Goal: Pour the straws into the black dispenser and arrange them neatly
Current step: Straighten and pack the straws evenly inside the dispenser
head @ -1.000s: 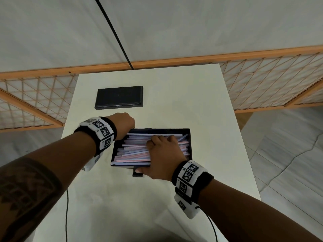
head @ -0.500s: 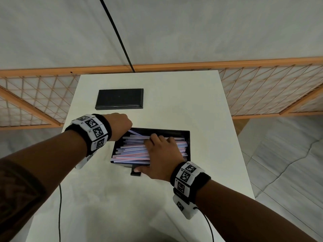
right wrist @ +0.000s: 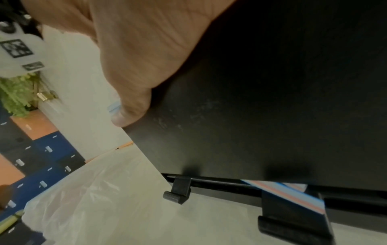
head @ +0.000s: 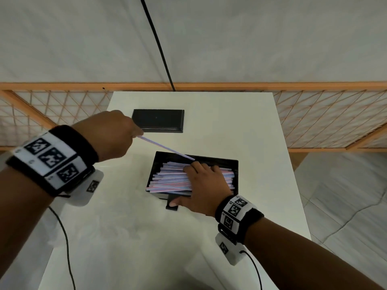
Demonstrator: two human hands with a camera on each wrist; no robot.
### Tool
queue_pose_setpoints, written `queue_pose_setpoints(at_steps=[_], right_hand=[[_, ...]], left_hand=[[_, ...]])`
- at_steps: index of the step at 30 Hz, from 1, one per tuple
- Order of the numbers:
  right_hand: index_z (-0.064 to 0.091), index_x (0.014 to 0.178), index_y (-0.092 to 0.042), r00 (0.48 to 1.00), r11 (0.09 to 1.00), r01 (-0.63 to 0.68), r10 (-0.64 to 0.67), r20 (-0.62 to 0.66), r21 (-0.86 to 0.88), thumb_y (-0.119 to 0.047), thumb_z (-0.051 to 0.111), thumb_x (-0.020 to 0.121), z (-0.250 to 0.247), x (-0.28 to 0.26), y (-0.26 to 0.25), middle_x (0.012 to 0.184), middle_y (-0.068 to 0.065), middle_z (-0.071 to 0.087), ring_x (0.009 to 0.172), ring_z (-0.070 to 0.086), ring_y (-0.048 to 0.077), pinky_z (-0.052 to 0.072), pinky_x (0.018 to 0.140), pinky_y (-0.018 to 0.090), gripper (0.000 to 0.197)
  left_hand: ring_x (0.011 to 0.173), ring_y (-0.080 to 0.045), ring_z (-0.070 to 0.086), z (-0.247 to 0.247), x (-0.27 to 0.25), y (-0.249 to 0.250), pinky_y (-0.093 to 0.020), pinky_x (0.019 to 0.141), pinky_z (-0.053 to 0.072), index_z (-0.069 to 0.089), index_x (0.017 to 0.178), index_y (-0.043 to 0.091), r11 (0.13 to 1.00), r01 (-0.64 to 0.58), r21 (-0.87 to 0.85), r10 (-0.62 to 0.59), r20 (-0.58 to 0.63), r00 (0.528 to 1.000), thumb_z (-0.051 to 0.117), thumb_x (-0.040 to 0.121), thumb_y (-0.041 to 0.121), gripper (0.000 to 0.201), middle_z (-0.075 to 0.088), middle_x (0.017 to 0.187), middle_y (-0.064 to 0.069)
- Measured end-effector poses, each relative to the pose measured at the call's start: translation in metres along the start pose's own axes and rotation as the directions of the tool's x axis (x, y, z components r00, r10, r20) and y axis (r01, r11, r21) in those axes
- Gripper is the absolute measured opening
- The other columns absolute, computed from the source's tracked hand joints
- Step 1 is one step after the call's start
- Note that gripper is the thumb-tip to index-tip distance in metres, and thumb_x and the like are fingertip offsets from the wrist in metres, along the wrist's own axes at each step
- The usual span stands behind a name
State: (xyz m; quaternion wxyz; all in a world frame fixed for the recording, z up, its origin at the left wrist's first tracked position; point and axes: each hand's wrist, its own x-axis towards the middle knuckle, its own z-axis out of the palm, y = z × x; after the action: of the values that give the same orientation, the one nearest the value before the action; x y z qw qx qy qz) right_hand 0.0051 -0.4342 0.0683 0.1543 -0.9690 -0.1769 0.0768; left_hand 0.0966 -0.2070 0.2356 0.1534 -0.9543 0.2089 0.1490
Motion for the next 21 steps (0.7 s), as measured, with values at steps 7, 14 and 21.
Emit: queue_pose_setpoints(at_steps=[7,14,21], right_hand=[[0.070,0.116,-0.022,0.986,0.985,0.007,0.022,-0.167,0.173,-0.063,0.064,0.087,-0.034,-0.014,0.021,0.109,-0.005,0.072,0.093,0.068,0.016,0.053,0.081,0.028,0.051],[0.069,0.085,-0.027,0.996,0.971,-0.010,0.032,-0.089,0.241,-0.030,0.055,0.094,-0.049,-0.059,0.038,0.082,-0.011,0.066,0.071,0.057,0.010,0.049,0.063,0.032,0.017],[0.069,0.093,-0.026,1.000,0.993,0.023,-0.024,0.005,0.119,-0.035,0.064,0.089,-0.038,-0.068,0.026,0.092,-0.009,0.063,0.084,0.062,0.015,0.051,0.071,0.032,0.011]], left_hand=[[0.099,-0.020,0.064,0.058,-0.005,0.025,-0.037,0.089,0.053,0.069,0.120,0.023,0.965,-0.049,-0.257,0.073,0.085,0.994,0.045,0.094,0.008,0.038,0.071,0.111,0.000],[0.149,-0.021,0.013,0.088,0.019,0.062,-0.042,0.121,0.022,0.022,0.155,0.025,0.924,-0.220,-0.312,0.219,-0.040,0.975,0.063,0.072,0.078,0.107,0.013,0.163,0.002],[0.148,-0.022,0.023,0.092,0.058,0.071,-0.042,0.120,0.025,0.002,0.159,0.026,0.919,-0.256,-0.300,0.301,0.111,0.947,0.079,0.056,0.076,0.138,0.015,0.165,0.001]])
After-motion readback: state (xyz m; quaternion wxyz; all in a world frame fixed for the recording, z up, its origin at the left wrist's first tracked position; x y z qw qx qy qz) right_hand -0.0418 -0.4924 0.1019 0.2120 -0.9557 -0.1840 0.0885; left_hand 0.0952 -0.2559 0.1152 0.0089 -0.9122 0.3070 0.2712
